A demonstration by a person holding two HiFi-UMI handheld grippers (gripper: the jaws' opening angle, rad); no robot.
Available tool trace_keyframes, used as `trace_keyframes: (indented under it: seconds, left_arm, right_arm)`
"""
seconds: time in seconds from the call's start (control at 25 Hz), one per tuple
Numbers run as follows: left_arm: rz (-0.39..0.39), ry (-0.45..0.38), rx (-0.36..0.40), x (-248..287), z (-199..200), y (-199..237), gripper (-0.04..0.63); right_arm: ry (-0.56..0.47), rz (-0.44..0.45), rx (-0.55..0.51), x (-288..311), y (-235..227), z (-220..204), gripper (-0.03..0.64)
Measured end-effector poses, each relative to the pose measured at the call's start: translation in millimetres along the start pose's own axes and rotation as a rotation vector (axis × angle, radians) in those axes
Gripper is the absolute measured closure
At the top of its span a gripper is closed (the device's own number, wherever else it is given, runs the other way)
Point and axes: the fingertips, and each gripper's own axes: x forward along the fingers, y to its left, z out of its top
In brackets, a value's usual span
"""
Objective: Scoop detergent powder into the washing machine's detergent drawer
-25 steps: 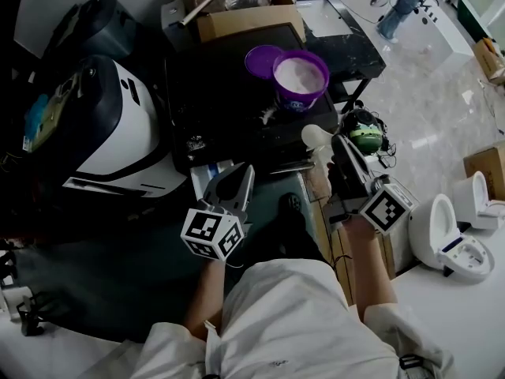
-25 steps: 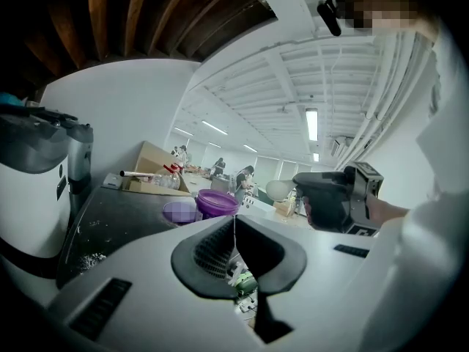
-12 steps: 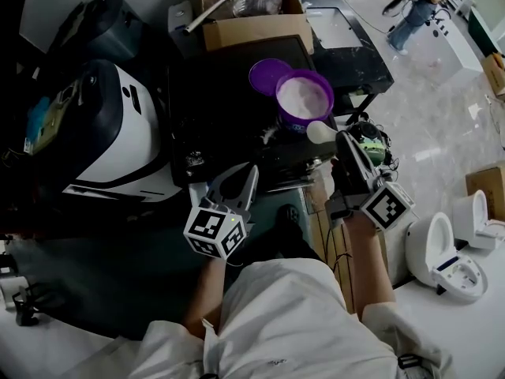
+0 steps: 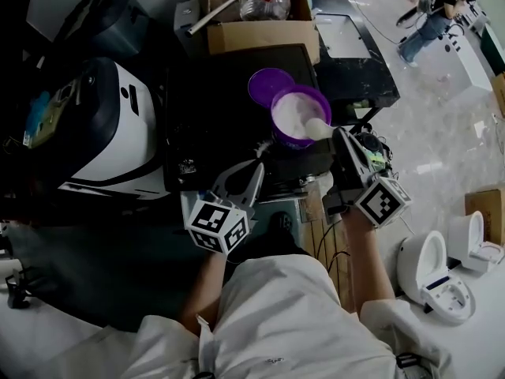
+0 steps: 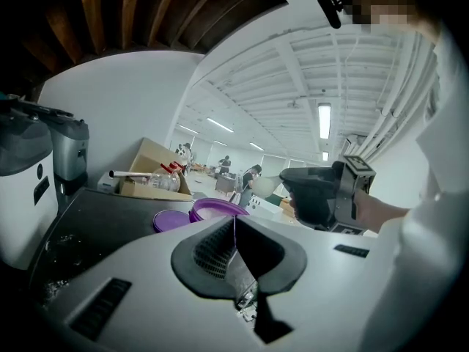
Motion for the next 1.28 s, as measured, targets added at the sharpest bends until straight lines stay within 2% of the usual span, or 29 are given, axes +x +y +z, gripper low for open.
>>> trace_keyframes:
  seconds: [0.36, 0.88, 1.28]
  left_arm:
    - [0.050, 0.033, -0.013, 38.3, -2.9, 10.4, 0.574]
    - [0.093, 0.081, 0.002, 69.7, -5.8, 31.9, 0.574]
    - [0.059, 0.143, 0.028, 74.6, -13.8, 46.7, 0.574]
  right_arm:
    - [0.132, -0.023, -0.078, 44.8, -43.9, -1.6, 0.607]
    - [0.353, -0.129, -0.211, 79.4, -83.5, -34.5, 0.607]
    - [0.451, -0.229, -0.350, 88.8, -89.8, -56.3, 0.607]
